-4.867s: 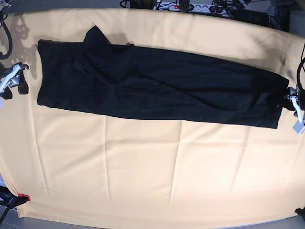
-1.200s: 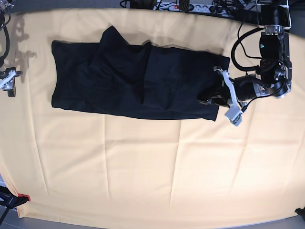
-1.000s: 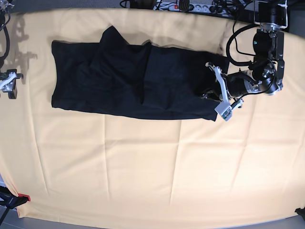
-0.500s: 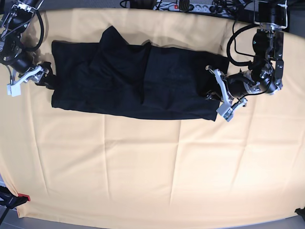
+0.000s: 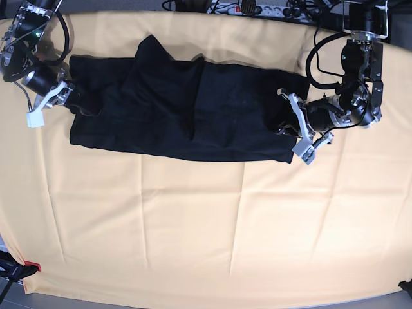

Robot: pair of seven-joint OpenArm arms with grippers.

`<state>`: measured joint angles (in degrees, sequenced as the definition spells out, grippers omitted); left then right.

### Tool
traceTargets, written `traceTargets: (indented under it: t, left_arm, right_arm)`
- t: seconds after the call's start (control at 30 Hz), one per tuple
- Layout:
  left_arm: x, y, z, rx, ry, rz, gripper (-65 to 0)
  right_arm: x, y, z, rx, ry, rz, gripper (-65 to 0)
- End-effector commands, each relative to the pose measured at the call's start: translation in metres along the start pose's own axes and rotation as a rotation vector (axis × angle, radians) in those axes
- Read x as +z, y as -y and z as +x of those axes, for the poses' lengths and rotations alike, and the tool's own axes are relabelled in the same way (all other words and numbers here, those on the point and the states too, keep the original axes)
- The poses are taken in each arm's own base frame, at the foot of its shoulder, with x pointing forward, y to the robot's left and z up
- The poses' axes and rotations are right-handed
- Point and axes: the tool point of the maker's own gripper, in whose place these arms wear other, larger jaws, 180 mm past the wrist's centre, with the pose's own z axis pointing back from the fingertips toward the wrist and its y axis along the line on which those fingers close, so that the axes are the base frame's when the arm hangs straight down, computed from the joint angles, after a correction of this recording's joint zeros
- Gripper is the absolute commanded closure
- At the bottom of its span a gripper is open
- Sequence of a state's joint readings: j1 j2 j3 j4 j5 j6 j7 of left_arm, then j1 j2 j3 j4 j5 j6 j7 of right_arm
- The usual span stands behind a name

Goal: Fold the T-shirt properly
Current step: 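Grasp the strip end with the left gripper and fold it toward the right gripper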

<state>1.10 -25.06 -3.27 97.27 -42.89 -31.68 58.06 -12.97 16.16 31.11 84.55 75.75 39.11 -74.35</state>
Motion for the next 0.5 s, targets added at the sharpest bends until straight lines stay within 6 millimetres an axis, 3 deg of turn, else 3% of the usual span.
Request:
traceTargets:
  t: [0.0,0.17,0.27,0.37,0.4,0.47]
  left_arm:
    - [0.005,-0.002,0.014,-0.016,0.043,0.003,0.0]
    - [0.005,-0.002,0.014,-0.017,0.043,0.003,0.0]
    - [0.007,-0.004,0.020,-0.023,0.054,0.003,0.0]
    - [0.013,-0.005,0.038,-0.010,0.117,-0.015,0.0]
    - [0.017,-0.006,0.046,0.002,0.148,-0.019,0.0]
    - [0.027,-0.011,0.063,0.017,0.212,-0.026,0.0]
  right_arm:
    - [-0.003,-0.004,-0.004,0.023,-0.045,0.009,-42.0]
    - [-0.024,-0.019,-0.017,0.076,-0.131,0.056,-39.6]
    - [-0.024,-0.011,-0.009,0.112,-0.145,0.013,-26.4]
    - [-0.016,-0.001,0.010,0.163,-0.139,-0.047,-3.0]
    - [-0.012,0.000,0.018,0.182,-0.128,-0.058,0.0]
    - [-0.002,0.001,0.036,0.224,-0.098,-0.084,0.0]
